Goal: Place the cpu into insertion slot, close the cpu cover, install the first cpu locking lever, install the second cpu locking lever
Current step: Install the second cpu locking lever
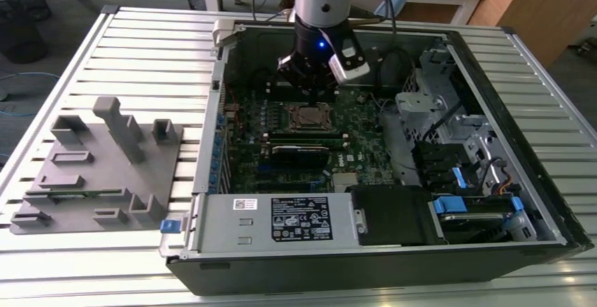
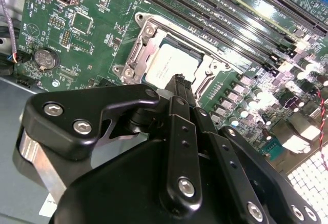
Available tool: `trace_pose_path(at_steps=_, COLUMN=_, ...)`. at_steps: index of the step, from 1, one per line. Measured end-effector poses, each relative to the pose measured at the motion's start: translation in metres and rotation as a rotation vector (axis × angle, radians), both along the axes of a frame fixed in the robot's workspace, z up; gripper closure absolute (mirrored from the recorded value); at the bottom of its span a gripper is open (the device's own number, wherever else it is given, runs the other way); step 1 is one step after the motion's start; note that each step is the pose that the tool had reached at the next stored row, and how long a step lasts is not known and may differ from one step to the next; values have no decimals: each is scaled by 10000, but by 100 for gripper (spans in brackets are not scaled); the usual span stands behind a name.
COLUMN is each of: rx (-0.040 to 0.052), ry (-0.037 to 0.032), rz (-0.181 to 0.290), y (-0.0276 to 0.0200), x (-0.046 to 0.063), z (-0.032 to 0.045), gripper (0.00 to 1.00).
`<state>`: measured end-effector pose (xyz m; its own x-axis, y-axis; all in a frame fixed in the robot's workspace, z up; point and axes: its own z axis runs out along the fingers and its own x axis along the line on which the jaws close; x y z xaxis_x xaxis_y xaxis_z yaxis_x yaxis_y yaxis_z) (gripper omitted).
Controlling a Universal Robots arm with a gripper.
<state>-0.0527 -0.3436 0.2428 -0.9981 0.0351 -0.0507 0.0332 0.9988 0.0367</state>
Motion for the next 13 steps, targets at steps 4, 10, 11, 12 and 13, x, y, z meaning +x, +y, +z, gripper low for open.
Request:
trace_pose_path(at_steps=4, rx=-1, ry=0, rz=0, y=0, x=0, z=7, gripper=89)
trace_pose_path(at_steps=10, rx=1, ry=-1, rz=0, y=0, x=0, z=22, gripper=89)
trace_pose_path(at_steps=11, rx=1, ry=-1, rz=0, y=0, x=0, z=22, gripper=89)
trace_pose_path(at_steps=12, rx=2, ry=-2, rz=0, y=0, x=0, z=22, gripper=89)
trace_pose_path(at_steps=13, rx=-1, ry=0, rz=0, y=0, x=0, z=24, gripper=89)
